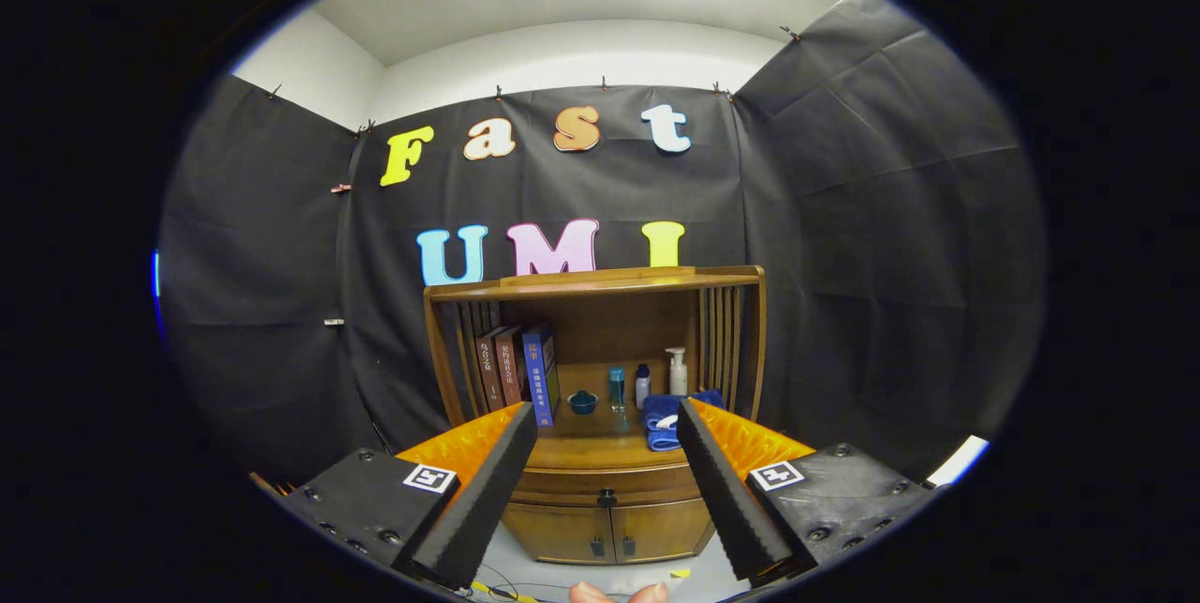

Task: Pull open the drawer, take out the items inside it, and place them on the countertop above the cabinet.

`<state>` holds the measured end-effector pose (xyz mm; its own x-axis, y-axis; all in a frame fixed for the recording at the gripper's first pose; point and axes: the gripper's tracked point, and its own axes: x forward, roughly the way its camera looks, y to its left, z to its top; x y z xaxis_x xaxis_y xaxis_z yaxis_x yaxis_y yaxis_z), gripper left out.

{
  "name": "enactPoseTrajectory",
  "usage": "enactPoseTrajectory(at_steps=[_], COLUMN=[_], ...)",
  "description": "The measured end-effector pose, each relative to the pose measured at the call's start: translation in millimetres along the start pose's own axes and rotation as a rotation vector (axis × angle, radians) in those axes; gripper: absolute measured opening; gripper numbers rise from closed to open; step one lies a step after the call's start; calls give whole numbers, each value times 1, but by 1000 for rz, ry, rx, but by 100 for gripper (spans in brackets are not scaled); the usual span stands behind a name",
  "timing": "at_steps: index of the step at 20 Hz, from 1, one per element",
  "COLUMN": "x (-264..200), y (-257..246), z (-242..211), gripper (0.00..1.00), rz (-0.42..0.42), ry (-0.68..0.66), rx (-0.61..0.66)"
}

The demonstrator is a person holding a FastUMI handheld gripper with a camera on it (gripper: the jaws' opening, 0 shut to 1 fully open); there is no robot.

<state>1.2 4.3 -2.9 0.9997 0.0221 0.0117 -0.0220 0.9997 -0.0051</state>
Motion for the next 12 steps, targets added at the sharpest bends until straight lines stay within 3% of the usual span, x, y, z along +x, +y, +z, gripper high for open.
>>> enactPoseTrajectory(at_steps=[5, 12], x=[29, 107], y=[12, 33], z=[-10, -120], gripper=[98, 98], rz=[41, 99], ry=[-34, 39], rx=[-6, -9])
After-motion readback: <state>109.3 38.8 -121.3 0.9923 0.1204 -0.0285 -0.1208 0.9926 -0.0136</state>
